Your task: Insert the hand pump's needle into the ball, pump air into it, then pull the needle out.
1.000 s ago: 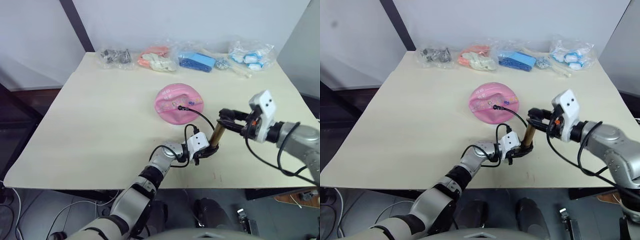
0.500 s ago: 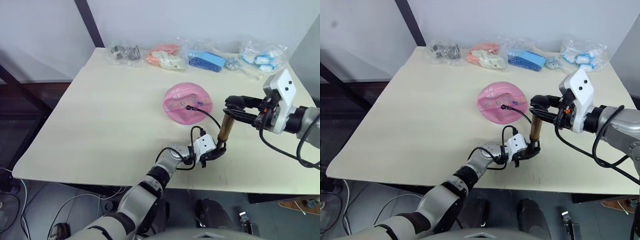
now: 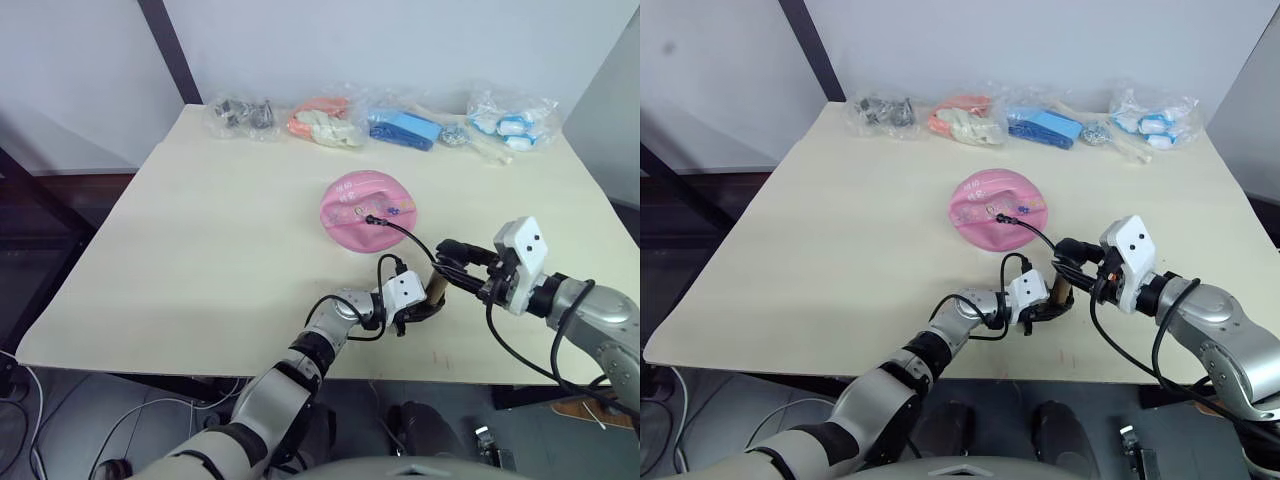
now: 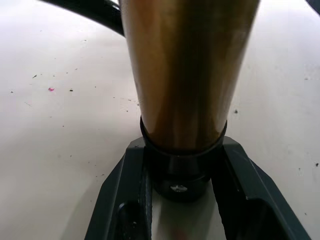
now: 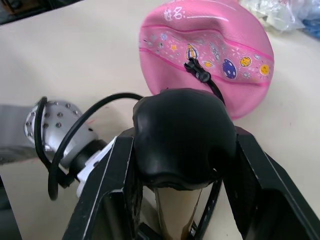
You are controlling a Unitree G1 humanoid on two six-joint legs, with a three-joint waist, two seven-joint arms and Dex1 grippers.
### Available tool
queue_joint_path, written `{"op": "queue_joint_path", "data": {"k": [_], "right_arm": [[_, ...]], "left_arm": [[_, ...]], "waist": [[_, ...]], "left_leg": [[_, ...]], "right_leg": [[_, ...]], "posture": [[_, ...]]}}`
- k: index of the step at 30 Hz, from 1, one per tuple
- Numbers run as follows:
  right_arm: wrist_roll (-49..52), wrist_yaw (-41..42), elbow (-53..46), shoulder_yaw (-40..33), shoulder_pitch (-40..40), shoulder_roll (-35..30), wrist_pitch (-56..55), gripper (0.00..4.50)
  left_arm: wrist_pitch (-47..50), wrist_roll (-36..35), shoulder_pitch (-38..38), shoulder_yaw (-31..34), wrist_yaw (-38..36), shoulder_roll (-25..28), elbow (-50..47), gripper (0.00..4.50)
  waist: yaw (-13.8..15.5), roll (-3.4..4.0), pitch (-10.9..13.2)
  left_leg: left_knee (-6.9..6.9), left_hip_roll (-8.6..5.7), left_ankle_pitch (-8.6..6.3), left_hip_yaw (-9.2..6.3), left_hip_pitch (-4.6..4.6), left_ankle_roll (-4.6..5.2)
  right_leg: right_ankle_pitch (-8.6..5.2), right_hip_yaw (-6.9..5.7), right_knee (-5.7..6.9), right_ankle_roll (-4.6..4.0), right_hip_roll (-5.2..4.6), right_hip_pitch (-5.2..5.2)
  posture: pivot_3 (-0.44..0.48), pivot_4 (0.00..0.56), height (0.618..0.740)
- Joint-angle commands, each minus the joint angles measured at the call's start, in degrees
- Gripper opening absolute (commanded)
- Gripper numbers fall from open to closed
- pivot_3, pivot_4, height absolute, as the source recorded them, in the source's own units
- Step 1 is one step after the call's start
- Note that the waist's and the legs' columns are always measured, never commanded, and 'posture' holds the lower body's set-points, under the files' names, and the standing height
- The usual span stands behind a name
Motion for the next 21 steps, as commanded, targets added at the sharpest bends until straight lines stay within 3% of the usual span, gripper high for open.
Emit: {"op": "queue_joint_path", "data": {"k": [1,11,15,21], "right_arm": [[-0.9,0.31,4.24,2.07,2.18,0.05,4.36,1.65],[17.05,-1.18,-2.88,-16.96,-15.04,-8.96,17.04,1.65],[25.49,-1.67,-1.97,-23.86,-22.88,-15.89,21.7,1.65],[33.64,-5.16,0.52,-26.87,-29.86,-21.12,24.73,1.65]], "left_arm": [[0.98,1.37,1.11,-1.45,-1.35,-0.3,1.53,1.13],[0.77,1.85,1.91,-1.34,-1.1,0.81,1.53,1.13],[0.74,1.94,2.3,-1.33,-1.08,1.15,1.39,1.13],[0.92,1.78,2.47,-1.37,-1.16,1.25,1.06,1.13]], "waist": [[-0.01,-0.03,-0.09],[0.31,0.89,0.71],[0.31,1.03,1.06],[0.33,1.02,1.09]], "left_leg": [[0.0,0.03,0.0,-0.05,0.0,0.0],[0.03,-0.2,0.01,-0.23,-0.42,0.0],[0.02,-0.23,0.01,-0.24,-0.55,0.0],[0.09,-0.23,0.01,-0.08,-1.03,0.0]], "right_leg": [[0.0,-0.05,0.0,-0.02,0.03,0.0],[0.3,0.07,-0.02,-0.02,-0.16,-0.34],[0.31,0.0,-0.08,-0.02,-0.21,-0.39],[0.34,-0.08,-0.06,-0.03,-0.23,-0.79]], "posture": [[0.0,0.15,0.74],[0.0,0.15,0.74],[0.0,0.15,0.74],[0.0,0.15,0.74]]}}
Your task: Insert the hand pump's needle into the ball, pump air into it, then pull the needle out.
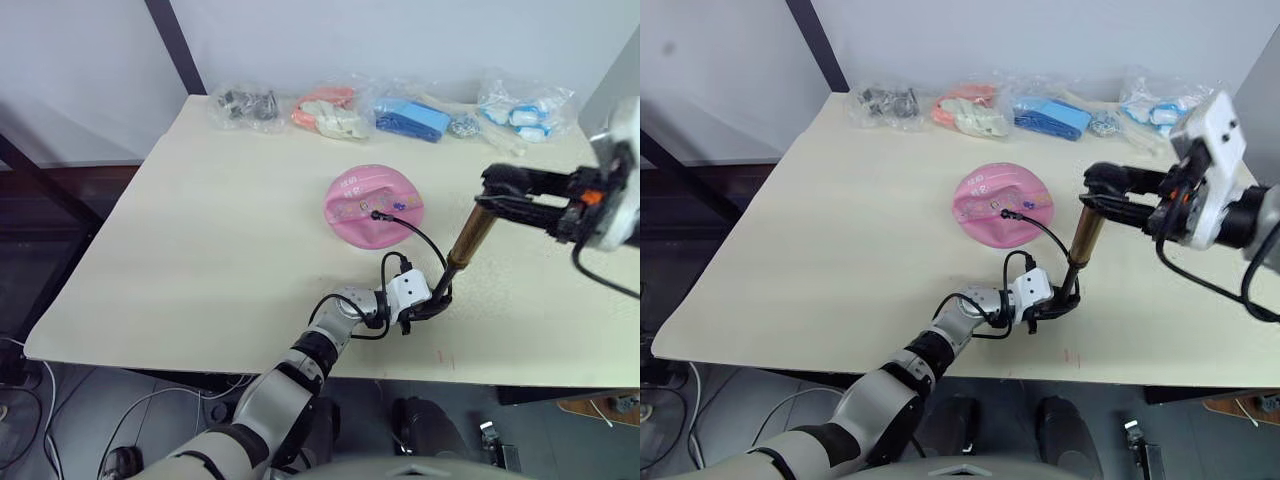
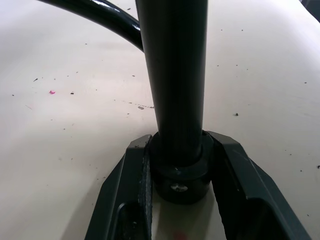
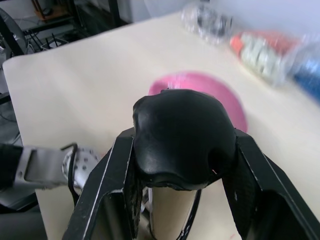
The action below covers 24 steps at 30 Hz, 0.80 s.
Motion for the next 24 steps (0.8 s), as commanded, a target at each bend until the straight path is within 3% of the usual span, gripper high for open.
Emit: {"op": "queue_joint_path", "data": {"k": [1,5,7,13,18,21,22,24], "right_arm": [[2.54,-4.07,0.77,-6.32,-3.94,-1.9,-1.3,1.65],[2.16,-5.27,-0.73,-4.94,0.27,0.27,-2.42,1.65],[0.42,-6.36,-1.83,-2.15,4.69,4.53,-4.08,1.65],[-15.02,-3.67,0.2,10.97,17.64,13.54,-14.33,1.65],[-25.17,-1.53,5.83,19.53,21.48,18.83,-22.05,1.63],[-30.8,0.18,10.56,24.94,23.07,21.71,-26.18,1.49],[-32.11,0.75,11.84,25.7,23.41,22.44,-27.42,1.1],[-32.81,1.41,12.06,24.95,23.12,23.03,-28.36,1.05]], "left_arm": [[1.98,2.02,2.19,-1.44,-0.48,1.45,2.82,1.13],[2.01,2.0,2.1,-1.47,-0.58,1.41,2.84,1.13],[2.05,1.94,2.07,-1.45,-0.7,1.51,2.71,1.13],[2.31,1.72,2.3,-1.45,-1.07,1.93,1.95,1.13],[2.74,1.58,2.56,-1.4,-1.01,2.36,1.24,1.13],[2.96,1.57,2.89,-1.41,-1.02,2.51,0.76,1.13],[3.06,1.57,3.02,-1.45,-1.02,2.53,0.55,1.13],[3.29,1.56,3.23,-1.49,-1.0,2.54,0.17,1.13]], "waist": [[0.0,-0.02,0.01],[0.0,-0.04,0.01],[-0.01,-0.22,-0.09],[-0.29,-0.44,-0.29],[-0.82,-0.67,-0.51],[-1.14,-0.79,-0.67],[-1.14,-0.63,-0.71],[-1.29,-0.55,-0.78]], "left_leg": [[0.0,0.01,0.0,0.01,-0.03,0.0],[0.0,0.02,0.0,0.09,-0.04,0.0],[0.01,0.03,0.0,0.07,-0.04,0.0],[0.01,0.1,0.0,0.14,0.29,0.0],[-0.05,0.22,-0.01,0.16,0.87,0.01],[-0.07,0.27,-0.01,0.14,0.96,0.0],[-0.06,0.27,0.0,0.11,0.94,0.0],[-0.07,0.24,0.0,0.14,0.93,0.0]], "right_leg": [[0.0,0.01,0.0,0.0,0.0,-0.02],[0.01,0.07,0.0,0.0,-0.02,-0.03],[0.0,0.05,0.0,0.01,-0.02,-0.03],[-0.01,0.13,0.12,0.03,0.18,0.11],[-0.21,0.15,0.19,0.14,0.3,0.58],[-0.32,0.14,0.25,-0.05,0.35,0.61],[-0.31,0.11,0.28,-0.06,0.35,0.6],[-0.29,0.18,0.29,-0.01,0.31,0.58]], "posture": [[0.0,0.15,0.74],[0.0,0.15,0.74],[0.0,0.15,0.74],[0.0,0.15,0.74],[0.0,0.15,0.74],[0.0,0.15,0.74],[0.0,0.15,0.74],[0.0,0.15,0.74]]}}
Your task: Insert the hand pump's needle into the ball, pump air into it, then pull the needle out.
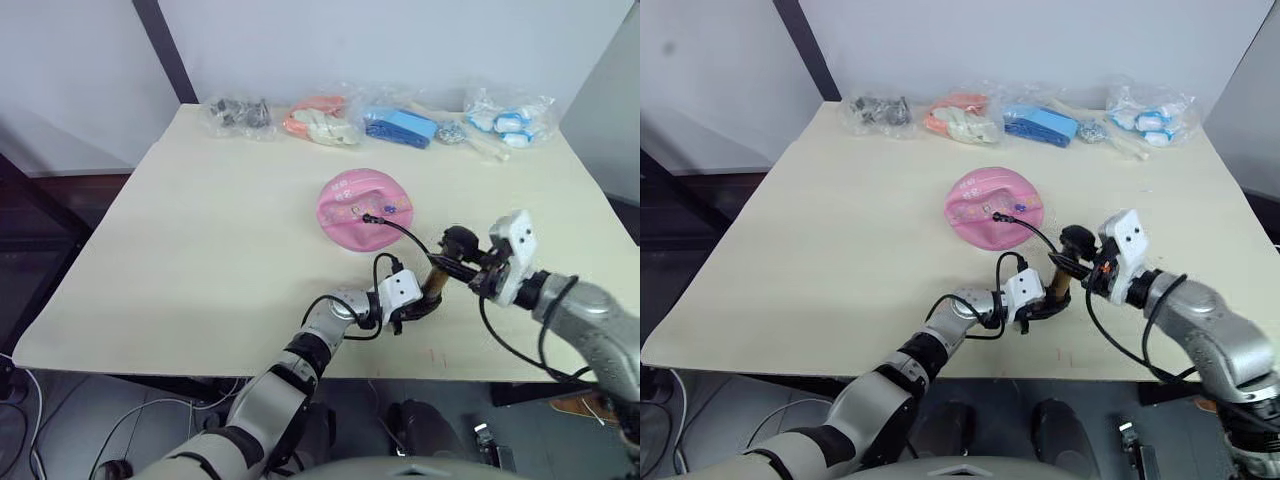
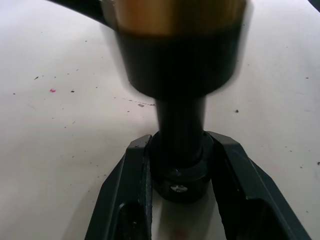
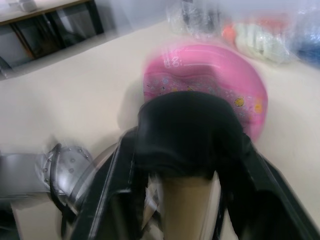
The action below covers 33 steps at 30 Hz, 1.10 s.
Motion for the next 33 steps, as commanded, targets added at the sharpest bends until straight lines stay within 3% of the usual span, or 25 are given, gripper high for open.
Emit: {"op": "queue_joint_path", "data": {"k": [1,14,22,27,33], "right_arm": [[-2.56,0.86,2.69,0.46,0.72,0.11,0.65,1.05],[12.75,-1.7,-9.32,-14.43,-12.81,-5.73,13.93,1.05],[22.41,-6.47,-8.87,-21.85,-21.16,-9.52,19.57,1.05],[24.69,-9.16,-8.71,-22.04,-22.91,-9.2,19.54,1.05],[16.38,-8.07,-8.47,-14.39,-14.28,-4.2,14.87,1.05]], "left_arm": [[1.77,1.66,2.04,-1.68,-1.11,0.59,1.52,1.13],[1.89,1.79,1.8,-1.98,-0.6,0.05,2.4,1.13],[1.73,1.72,1.78,-1.98,-0.62,0.03,2.65,1.13],[1.59,1.63,2.13,-2.02,-0.86,0.32,2.4,1.13],[1.49,1.48,2.36,-2.15,-1.06,0.49,2.07,1.13]], "waist": [[-0.12,0.06,-0.06],[0.07,0.43,0.58],[0.11,0.4,0.74],[0.12,0.38,0.79],[0.06,0.3,0.74]], "left_leg": [[0.0,-0.01,0.0,-0.01,0.03,0.0],[0.0,-0.09,0.0,-0.03,-0.19,0.0],[0.02,-0.09,0.0,0.0,-0.2,0.0],[0.03,-0.08,0.0,-0.01,-0.24,0.0],[0.02,-0.09,0.0,0.03,-0.24,0.0]], "right_leg": [[0.03,0.08,0.0,0.05,-0.01,0.01],[0.11,-0.01,-0.02,0.06,-0.09,-0.12],[0.13,0.01,-0.02,0.06,-0.12,-0.13],[0.19,0.01,-0.02,-0.02,-0.14,-0.16],[0.16,0.0,-0.02,0.02,-0.11,-0.16]], "posture": [[0.0,0.15,0.74],[0.0,0.15,0.74],[0.0,0.15,0.74],[0.0,0.15,0.74],[0.0,0.15,0.74]]}}
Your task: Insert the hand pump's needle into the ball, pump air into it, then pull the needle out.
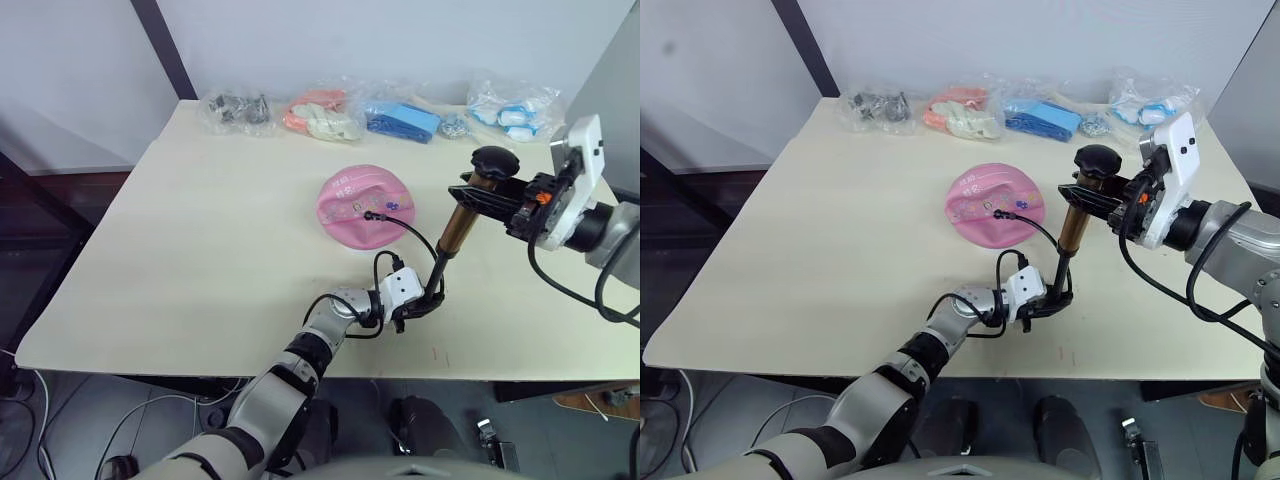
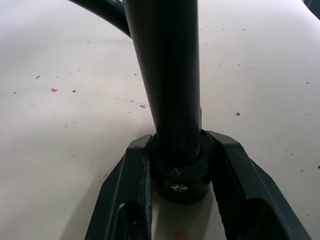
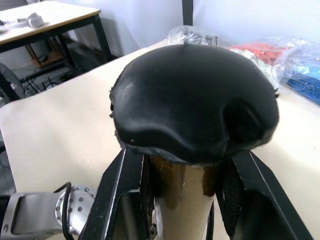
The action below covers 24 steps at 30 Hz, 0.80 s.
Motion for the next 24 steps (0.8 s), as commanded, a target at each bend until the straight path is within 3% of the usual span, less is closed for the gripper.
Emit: {"op": "queue_joint_path", "data": {"k": [1,8,15,18,24], "right_arm": [[-8.51,0.49,0.07,4.44,5.42,2.9,-6.58,1.05],[-25.12,5.2,9.37,18.62,16.55,9.79,-20.21,1.05],[-33.52,8.4,17.89,24.54,21.7,14.25,-27.72,1.05],[-34.51,8.73,16.65,23.64,22.12,14.46,-28.49,1.05],[-28.76,8.53,7.57,14.51,15.9,10.55,-22.67,1.05]], "left_arm": [[1.19,2.47,2.27,-2.21,-0.9,0.77,2.75,1.13],[1.46,2.34,2.45,-2.31,-0.93,0.92,2.11,1.13],[1.56,2.24,2.42,-2.26,-0.8,1.12,1.98,1.13],[1.53,2.22,2.48,-2.27,-0.83,1.11,1.93,1.13],[1.46,2.3,2.12,-2.27,-0.73,0.87,2.52,1.13]], "waist": [[-0.06,-0.06,-0.04],[-0.6,-0.38,-0.53],[-0.62,-0.59,-1.01],[-0.67,-0.6,-1.17],[-0.49,-0.37,-1.0]], "left_leg": [[-0.01,0.01,0.0,-0.01,0.04,0.0],[-0.01,0.09,0.0,0.0,0.29,0.0],[-0.02,0.12,0.0,-0.04,0.36,0.0],[-0.04,0.13,0.0,-0.05,0.38,0.0],[-0.04,0.09,0.0,-0.15,0.3,0.0]], "right_leg": [[-0.05,-0.01,0.0,0.08,0.02,0.03],[-0.1,0.0,0.07,0.11,0.12,0.17],[-0.18,0.02,0.18,-0.04,0.15,0.17],[-0.18,0.01,0.18,-0.03,0.17,0.17],[-0.28,-0.02,0.21,-0.2,0.12,0.1]], "posture": [[0.0,0.15,0.74],[0.0,0.15,0.74],[0.0,0.15,0.74],[0.0,0.15,0.74],[0.0,0.15,0.74]]}}
